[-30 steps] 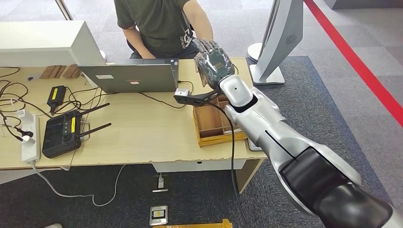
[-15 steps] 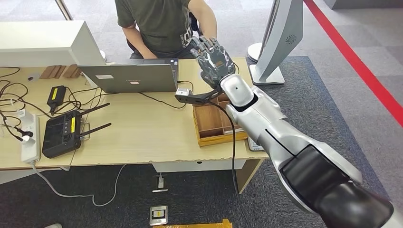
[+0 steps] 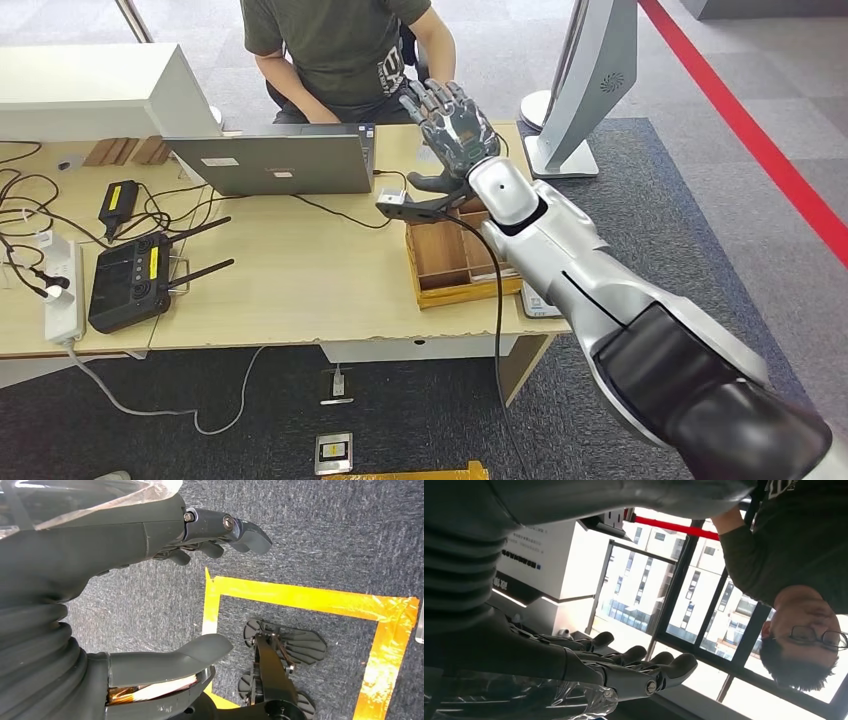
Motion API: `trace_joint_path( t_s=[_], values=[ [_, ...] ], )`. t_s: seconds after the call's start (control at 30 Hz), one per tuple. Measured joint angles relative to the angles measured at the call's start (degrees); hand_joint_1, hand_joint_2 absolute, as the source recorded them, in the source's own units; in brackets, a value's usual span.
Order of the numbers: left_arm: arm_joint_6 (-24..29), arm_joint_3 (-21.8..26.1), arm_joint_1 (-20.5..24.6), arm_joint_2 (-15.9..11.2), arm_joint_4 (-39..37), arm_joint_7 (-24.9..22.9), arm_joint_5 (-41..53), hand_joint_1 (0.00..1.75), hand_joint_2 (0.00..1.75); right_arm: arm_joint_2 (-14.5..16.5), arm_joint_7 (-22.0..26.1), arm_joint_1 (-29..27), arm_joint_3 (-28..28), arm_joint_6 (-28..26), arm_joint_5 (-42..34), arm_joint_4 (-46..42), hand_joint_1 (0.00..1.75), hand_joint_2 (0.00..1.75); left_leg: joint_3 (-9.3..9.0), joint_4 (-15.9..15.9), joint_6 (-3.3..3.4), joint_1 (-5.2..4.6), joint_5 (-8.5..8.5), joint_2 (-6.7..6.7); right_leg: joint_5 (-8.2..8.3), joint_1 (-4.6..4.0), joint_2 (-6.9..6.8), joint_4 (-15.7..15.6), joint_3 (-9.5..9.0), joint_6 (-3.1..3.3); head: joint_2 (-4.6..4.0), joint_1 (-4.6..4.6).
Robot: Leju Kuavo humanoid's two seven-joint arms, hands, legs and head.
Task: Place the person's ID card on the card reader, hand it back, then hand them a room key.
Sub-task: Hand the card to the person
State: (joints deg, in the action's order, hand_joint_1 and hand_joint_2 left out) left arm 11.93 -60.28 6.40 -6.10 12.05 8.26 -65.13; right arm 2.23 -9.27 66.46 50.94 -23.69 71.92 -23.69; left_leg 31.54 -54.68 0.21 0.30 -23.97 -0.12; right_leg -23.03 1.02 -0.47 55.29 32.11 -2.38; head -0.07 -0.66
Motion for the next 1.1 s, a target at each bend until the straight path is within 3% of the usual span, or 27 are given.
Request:
trace_joint_path(
  t_s=[0.23,0.4,0.63,0.77,0.93,1.07,1.1],
  values=[
    [0.0,0.0,0.0,0.0,0.0,0.0,-0.2,0.00,1.75,-1.0,-0.1,0.0,0.7,-0.1,-2.0,0.1,0.00,0.00,-0.02,0.0,0.00,0.00,0.00,0.00,0.00,-0.01,0.00,0.0,0.02,0.00,0.00,0.01],
    [0.1,0.0,-0.2,0.0,0.0,-0.3,-1.1,0.00,1.75,-5.4,-0.5,-0.5,-0.3,-0.4,-8.7,0.3,0.00,0.00,-0.03,-0.1,0.02,0.00,0.01,-0.05,0.00,0.02,-0.05,-0.1,-0.01,-0.01,0.00,-0.01],
    [0.1,0.0,-0.6,0.0,0.0,0.4,-1.6,0.00,1.75,-19.4,-4.3,-3.4,-5.1,2.0,-17.8,0.1,0.00,0.00,-0.33,-0.4,0.16,-0.01,-0.04,-0.11,0.10,0.08,-0.08,-0.1,0.00,-0.16,0.00,-0.01],
    [0.1,0.0,-0.7,-0.2,-0.1,0.5,-2.1,0.00,1.75,-28.6,-6.9,-7.7,-8.8,3.7,-22.0,-1.6,0.00,0.00,-0.31,-0.4,0.24,-0.02,-0.12,-0.13,0.10,0.09,-0.08,-0.1,-0.02,-0.18,0.00,-0.02],
    [1.0,0.0,-0.7,-0.4,-0.1,0.7,-3.4,0.00,1.75,-37.1,-8.8,-14.2,-13.1,3.4,-24.2,-3.3,0.00,0.00,-0.28,-0.4,0.28,-0.07,-0.17,-0.08,0.10,0.08,-0.06,-0.1,-0.01,-0.19,0.00,0.00],
    [2.1,0.1,-0.6,-0.4,-0.1,0.7,-4.7,0.00,1.75,-40.9,-9.9,-18.3,-15.6,3.2,-25.5,-3.8,0.00,1.75,-0.29,-0.4,0.25,-0.07,-0.15,-0.08,0.10,0.01,-0.06,-0.1,-0.01,-0.18,0.00,0.00],
    [2.2,0.1,-0.6,-0.4,-0.1,0.7,-4.7,0.00,1.75,-41.3,-10.0,-18.8,-15.9,3.1,-25.7,-3.8,0.00,1.75,-0.28,-0.4,0.25,-0.07,-0.15,-0.09,0.09,0.00,-0.06,-0.1,-0.01,-0.18,0.00,0.00]
  ],
)
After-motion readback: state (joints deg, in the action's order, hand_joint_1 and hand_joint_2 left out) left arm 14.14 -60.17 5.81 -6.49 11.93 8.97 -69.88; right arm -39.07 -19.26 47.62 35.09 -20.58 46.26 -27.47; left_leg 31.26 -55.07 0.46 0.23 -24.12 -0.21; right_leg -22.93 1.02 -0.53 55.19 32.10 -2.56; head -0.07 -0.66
